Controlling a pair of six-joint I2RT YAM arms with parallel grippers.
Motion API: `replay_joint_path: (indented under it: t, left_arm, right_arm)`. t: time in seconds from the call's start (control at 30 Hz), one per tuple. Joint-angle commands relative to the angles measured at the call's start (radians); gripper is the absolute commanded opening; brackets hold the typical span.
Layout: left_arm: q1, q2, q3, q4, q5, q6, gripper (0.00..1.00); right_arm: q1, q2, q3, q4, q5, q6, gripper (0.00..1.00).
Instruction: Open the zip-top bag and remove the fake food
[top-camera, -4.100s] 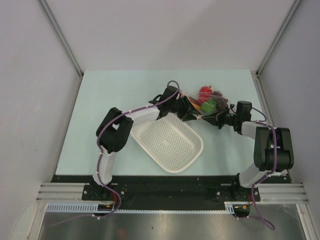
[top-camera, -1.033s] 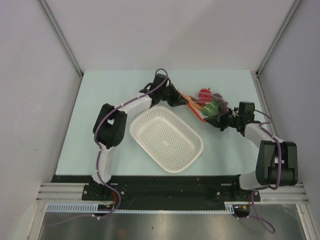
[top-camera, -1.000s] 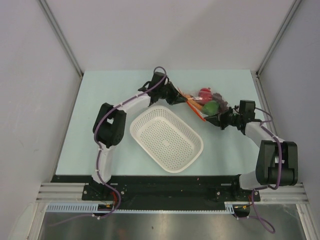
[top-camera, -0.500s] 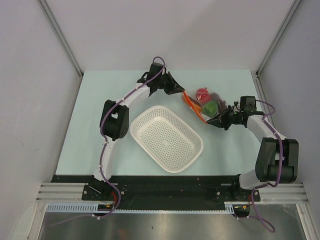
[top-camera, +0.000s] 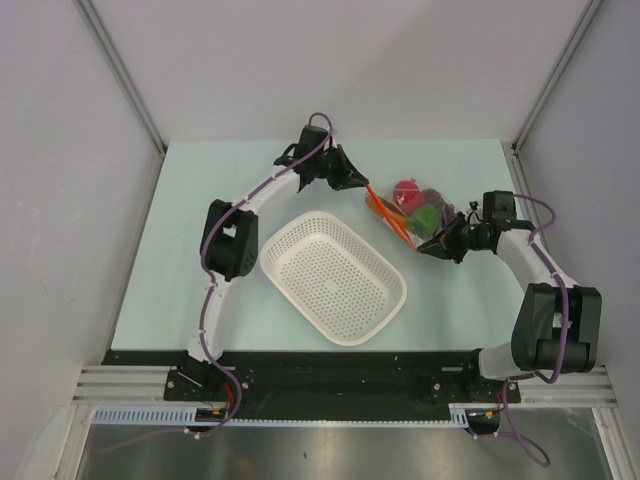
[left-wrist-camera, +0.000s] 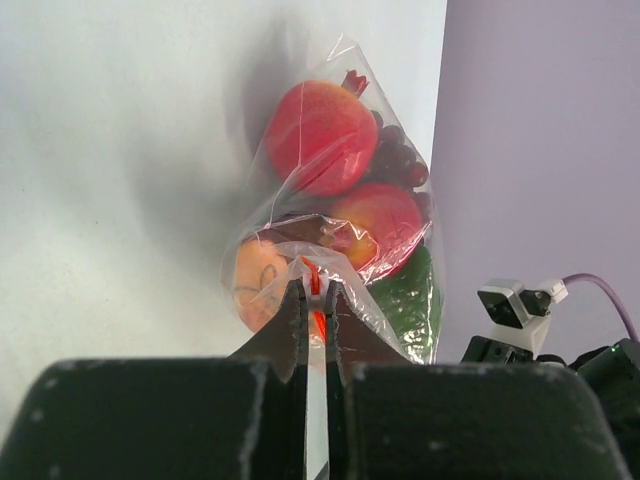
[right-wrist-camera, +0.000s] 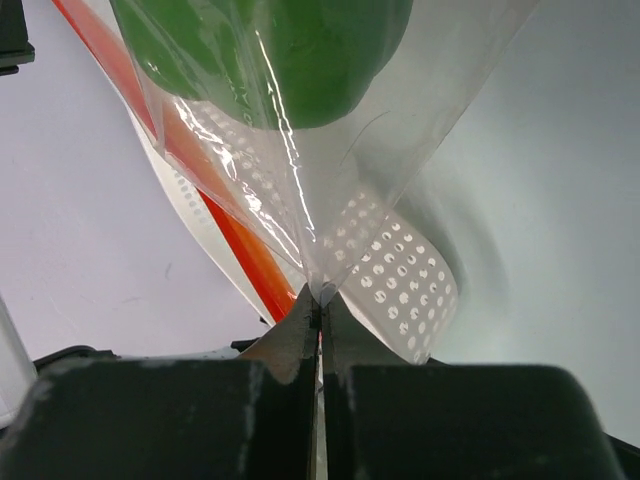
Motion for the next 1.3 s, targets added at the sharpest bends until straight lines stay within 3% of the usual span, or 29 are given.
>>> replay_joint_path:
  t: [0.0,0.23,0.3,0.33,0.4,0.5,0.6,0.8,0.97,1.27]
  left_arm:
    - [0.034,-0.048,0.041,0.044,-0.047,0.062,0.0]
    - [0.03,-0.039,0.072,0.082,0.035,0.041,0.0]
    - [0.016,-0.071,0.014,0.157,0.078,-0.008,0.0]
    - [0.01,-0.083,-0.004,0.168,0.085,-0.019,0.0]
    - [-0.013,-0.114,-0.037,0.174,0.097,-0.028,0.0]
    - [-0.042,-0.16,-0.093,0.183,0.095,-0.043,0.0]
    - [-0.065,-0.2,-0.156,0.205,0.097,-0.065,0.0]
    - [-0.087,-0.243,-0.199,0.205,0.102,-0.079,0.0]
    - [-0.087,-0.257,-0.213,0.197,0.108,-0.068,0.0]
    - [-0.082,-0.258,-0.215,0.174,0.111,-0.042,0.0]
  right_arm:
    - [-0.006,-0.05,-0.002,-0.095,0.015,-0.042,0.0]
    - [0.013,-0.012,0.08,-0.129,0.073,-0.083,0.02]
    - [0.037,0.011,0.146,-0.199,0.122,-0.153,0.13]
    - [0.051,0.032,0.232,-0.228,0.188,-0.181,0.29]
    - [0.082,0.054,0.312,-0.291,0.248,-0.241,0.45]
    - [0.186,0.092,0.455,-0.359,0.429,-0.316,0.58]
    - [0.255,0.131,0.55,-0.387,0.508,-0.373,0.66]
    - [0.444,0.244,0.65,-0.341,0.635,-0.483,0.69]
    - [0.539,0.303,0.693,-0.38,0.915,-0.539,0.62]
    - [0.548,0.197,0.608,-0.361,0.936,-0.54,0.62]
